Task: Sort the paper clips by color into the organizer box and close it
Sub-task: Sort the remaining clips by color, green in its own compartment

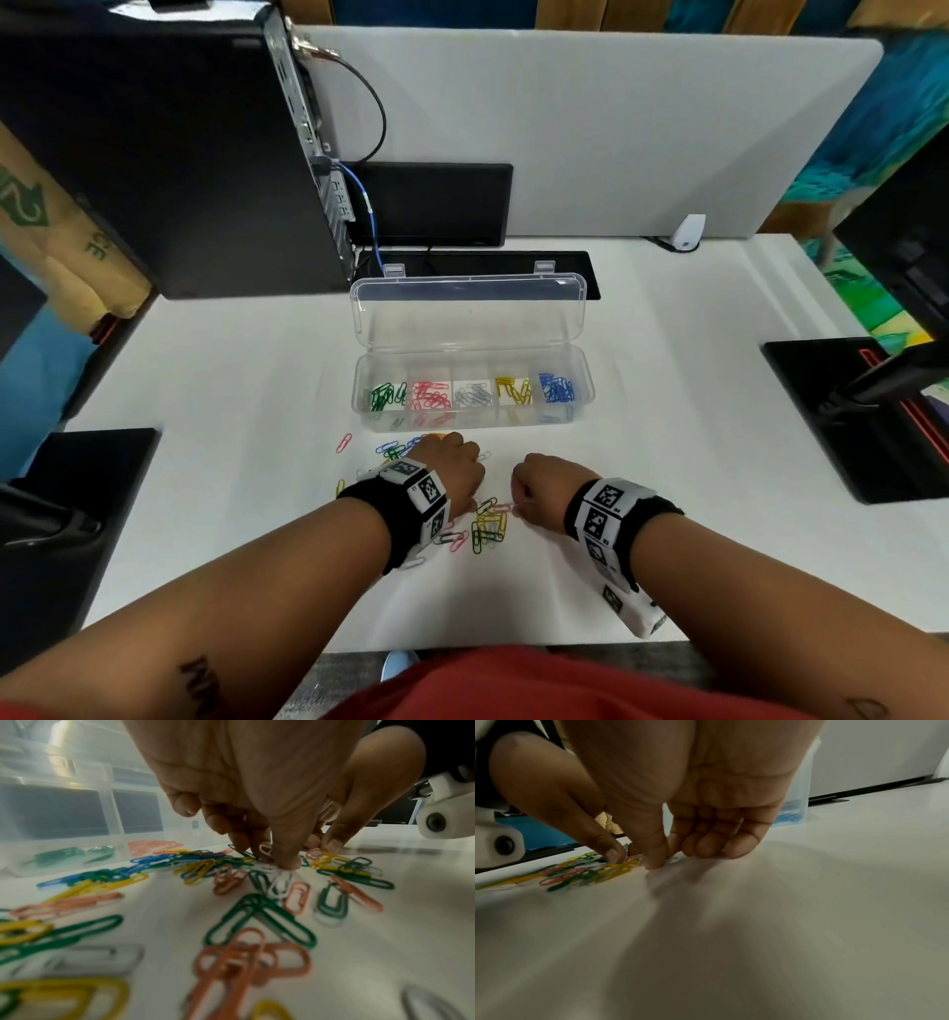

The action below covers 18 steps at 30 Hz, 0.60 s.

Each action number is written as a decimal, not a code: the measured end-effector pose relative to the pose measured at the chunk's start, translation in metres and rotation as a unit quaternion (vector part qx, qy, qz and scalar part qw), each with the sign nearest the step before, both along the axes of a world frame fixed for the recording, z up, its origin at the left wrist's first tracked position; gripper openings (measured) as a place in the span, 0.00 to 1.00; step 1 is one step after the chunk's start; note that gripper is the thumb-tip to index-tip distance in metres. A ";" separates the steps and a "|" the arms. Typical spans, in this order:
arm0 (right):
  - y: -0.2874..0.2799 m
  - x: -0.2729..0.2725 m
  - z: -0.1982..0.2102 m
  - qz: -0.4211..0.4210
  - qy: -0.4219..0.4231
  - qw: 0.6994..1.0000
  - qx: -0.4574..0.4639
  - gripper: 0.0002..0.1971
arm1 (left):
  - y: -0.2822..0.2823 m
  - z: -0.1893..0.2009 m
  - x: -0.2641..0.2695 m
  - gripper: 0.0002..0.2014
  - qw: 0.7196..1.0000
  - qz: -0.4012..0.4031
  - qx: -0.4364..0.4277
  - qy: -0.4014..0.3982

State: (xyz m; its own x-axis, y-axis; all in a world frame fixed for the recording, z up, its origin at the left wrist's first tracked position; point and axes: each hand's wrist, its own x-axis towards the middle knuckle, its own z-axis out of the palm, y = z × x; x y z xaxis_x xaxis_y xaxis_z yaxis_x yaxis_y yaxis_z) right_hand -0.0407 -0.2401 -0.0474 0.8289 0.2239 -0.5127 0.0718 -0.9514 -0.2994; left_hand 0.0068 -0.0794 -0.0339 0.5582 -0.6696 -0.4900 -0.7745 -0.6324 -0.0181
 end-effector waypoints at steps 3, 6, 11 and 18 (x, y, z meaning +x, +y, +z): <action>-0.002 0.000 0.002 0.004 0.014 1.000 -0.005 0.06 | -0.001 0.000 -0.001 0.20 1.000 -0.001 0.009 -0.001; -0.005 0.001 0.003 0.001 0.024 1.000 -0.004 0.08 | -0.002 0.001 -0.002 0.19 1.000 -0.002 0.008 0.006; -0.012 0.003 0.009 -0.004 0.033 0.999 0.012 0.09 | -0.002 0.007 -0.001 0.10 0.999 -0.008 -0.012 0.039; -0.013 0.001 0.014 0.015 0.015 1.000 0.004 0.05 | -0.001 0.012 0.001 0.08 0.991 0.049 -0.036 0.115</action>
